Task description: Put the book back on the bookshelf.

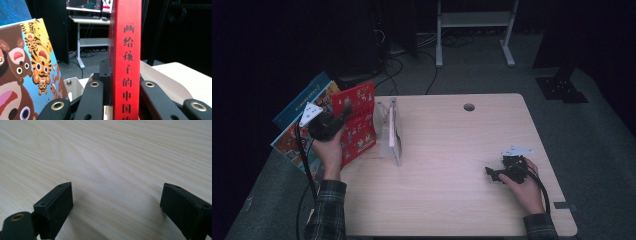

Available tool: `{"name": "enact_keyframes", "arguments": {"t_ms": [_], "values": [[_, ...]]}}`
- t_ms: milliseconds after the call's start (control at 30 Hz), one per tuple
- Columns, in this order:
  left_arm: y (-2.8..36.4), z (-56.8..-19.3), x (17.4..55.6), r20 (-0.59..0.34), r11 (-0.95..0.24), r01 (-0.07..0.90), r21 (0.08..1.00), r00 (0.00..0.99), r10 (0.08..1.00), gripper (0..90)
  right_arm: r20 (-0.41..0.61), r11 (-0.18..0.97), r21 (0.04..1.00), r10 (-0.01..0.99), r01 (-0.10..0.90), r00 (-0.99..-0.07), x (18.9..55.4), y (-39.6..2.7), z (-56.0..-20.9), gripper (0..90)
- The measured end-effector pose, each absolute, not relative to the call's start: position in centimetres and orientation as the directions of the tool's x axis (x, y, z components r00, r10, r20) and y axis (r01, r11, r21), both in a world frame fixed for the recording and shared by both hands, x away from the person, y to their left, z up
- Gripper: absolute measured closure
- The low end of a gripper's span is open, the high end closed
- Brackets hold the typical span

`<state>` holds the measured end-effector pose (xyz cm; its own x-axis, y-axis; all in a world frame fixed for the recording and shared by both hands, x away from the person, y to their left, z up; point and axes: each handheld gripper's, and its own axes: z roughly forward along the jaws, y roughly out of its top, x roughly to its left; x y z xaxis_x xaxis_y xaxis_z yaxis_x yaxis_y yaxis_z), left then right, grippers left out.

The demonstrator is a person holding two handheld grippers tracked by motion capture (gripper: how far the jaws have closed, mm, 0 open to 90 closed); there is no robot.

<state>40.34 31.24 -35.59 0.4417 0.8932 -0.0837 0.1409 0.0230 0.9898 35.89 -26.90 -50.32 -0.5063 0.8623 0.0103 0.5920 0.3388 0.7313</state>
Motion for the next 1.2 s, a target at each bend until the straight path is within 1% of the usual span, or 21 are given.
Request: {"name": "enact_keyframes", "arguments": {"t_ms": [100,267,300,467,667,1033,1200], "values": [[31.5,-35.7,40.3,-0.092,0.032,0.143,0.989,0.437,0.894,79.3,0.010,0.339,0.731,0.862,0.592,-0.506,35.9,-26.9,-50.3,10.1],[31.8,-35.8,39.2,-0.076,0.009,0.157,0.988,0.430,0.900,79.3,0.009,0.340,0.731,0.862,0.592,-0.506,35.9,-26.9,-50.3,10.1],[31.9,-35.9,39.0,-0.062,-0.008,0.158,0.987,0.429,0.901,79.3,0.010,0.339,0.731,0.863,0.592,-0.506,35.9,-26.9,-50.3,10.1],[31.9,-36.2,38.3,-0.063,-0.008,0.164,0.986,0.422,0.904,79.3,0.010,0.338,0.730,0.864,0.594,-0.504,35.9,-26.9,-50.3,10.1],[31.7,-37.3,38.6,-0.068,-0.015,0.193,0.981,0.417,0.906,79.3,0.010,0.338,0.731,0.864,0.593,-0.504,35.9,-26.9,-50.3,10.1],[30.7,-38.5,38.9,-0.039,-0.051,0.216,0.975,0.394,0.918,79.0,0.011,0.337,0.731,0.864,0.594,-0.504,35.9,-26.9,-50.3,10.0],[30.4,-38.3,38.9,-0.029,-0.066,0.229,0.971,0.388,0.921,78.6,0.010,0.337,0.730,0.864,0.594,-0.504,35.9,-26.9,-50.3,10.0]]}}
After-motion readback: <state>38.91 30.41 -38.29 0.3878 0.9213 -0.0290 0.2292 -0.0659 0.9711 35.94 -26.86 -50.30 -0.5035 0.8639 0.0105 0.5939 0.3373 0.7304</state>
